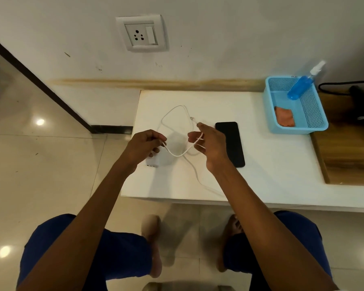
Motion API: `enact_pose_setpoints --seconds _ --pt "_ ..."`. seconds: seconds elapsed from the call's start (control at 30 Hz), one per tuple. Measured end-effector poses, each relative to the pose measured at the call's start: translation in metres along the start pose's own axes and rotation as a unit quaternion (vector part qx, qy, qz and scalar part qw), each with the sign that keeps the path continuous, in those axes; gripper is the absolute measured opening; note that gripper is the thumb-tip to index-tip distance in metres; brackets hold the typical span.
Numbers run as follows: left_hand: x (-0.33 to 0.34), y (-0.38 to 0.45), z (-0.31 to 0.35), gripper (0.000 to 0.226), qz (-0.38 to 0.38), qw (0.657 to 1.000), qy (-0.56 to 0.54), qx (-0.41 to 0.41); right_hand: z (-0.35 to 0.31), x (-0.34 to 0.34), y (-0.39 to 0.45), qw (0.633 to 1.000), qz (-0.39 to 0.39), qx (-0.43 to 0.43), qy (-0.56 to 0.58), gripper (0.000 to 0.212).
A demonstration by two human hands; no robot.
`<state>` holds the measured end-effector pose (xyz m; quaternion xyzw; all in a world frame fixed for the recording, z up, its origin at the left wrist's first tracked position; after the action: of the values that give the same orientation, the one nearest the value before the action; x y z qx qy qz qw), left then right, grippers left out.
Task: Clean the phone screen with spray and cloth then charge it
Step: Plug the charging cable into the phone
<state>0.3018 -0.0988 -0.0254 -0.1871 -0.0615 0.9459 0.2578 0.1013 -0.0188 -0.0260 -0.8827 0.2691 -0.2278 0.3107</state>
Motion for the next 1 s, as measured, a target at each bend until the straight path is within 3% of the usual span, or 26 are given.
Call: enact_pose_setpoints --seconds 0.1,0.17,0.27,0.4,0.6,0.67,0.73,0.8,0.87,1.0 --pt "-0.012 -0.003 -0.008 0.017 0.022 1.000 0.004 0.006 -0.005 0.002 0.005 0.999 -0.002 -0.012 0.043 0.022" --pt "-0.019 -0.004 -0.015 0.010 0.064 0.996 0.062 -0.005 -0.008 0.004 0.008 0.996 -0.028 -0.030 0.084 0.022" --pt "-0.018 -0.010 -0.026 0.043 0.084 0.974 0.209 -0.025 -0.008 0.008 0.009 0.992 -0.072 -0.065 0.087 0.025" --pt "0.005 -0.016 -0.034 0.084 0.047 0.960 0.275 -0.028 -0.006 0.016 0.008 0.990 -0.094 -0.061 0.082 0.031" --pt "0.018 -0.021 -0.038 0.064 0.085 0.948 0.307 -0.005 0.000 0.023 0.007 0.997 -0.043 -0.049 0.027 0.027" --pt "0.008 -0.017 -0.038 0.060 0.107 0.966 0.231 -0.051 -0.001 0.022 0.007 0.998 -0.030 -0.062 0.009 0.024" --pt "-0.008 -0.015 -0.037 0.054 0.147 0.981 0.074 -0.104 -0.003 0.023 0.006 0.995 -0.021 -0.095 -0.013 0.023" --pt "-0.024 -0.014 -0.034 0.045 0.173 0.972 -0.084 -0.133 -0.004 0.025 0.004 0.988 -0.025 -0.149 -0.044 0.025" --pt "-0.036 -0.015 -0.029 0.040 0.177 0.945 -0.237 -0.136 -0.003 0.032 0.002 0.972 -0.047 -0.208 -0.099 0.026" --pt "-0.046 -0.014 -0.016 0.033 0.197 0.840 -0.492 -0.117 0.009 0.054 -0.008 0.926 -0.060 -0.279 -0.248 0.020"
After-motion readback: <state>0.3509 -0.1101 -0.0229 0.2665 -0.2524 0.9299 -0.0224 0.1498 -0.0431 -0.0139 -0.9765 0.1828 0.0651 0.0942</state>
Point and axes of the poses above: each hand's wrist, its own y-axis towards the middle knuckle, its own x-axis out of the palm, z = x × y, the point moved 3 cm from there along y, towards the middle knuckle, and after that the axes turned 10 degrees about x, right-handed, at the moved point
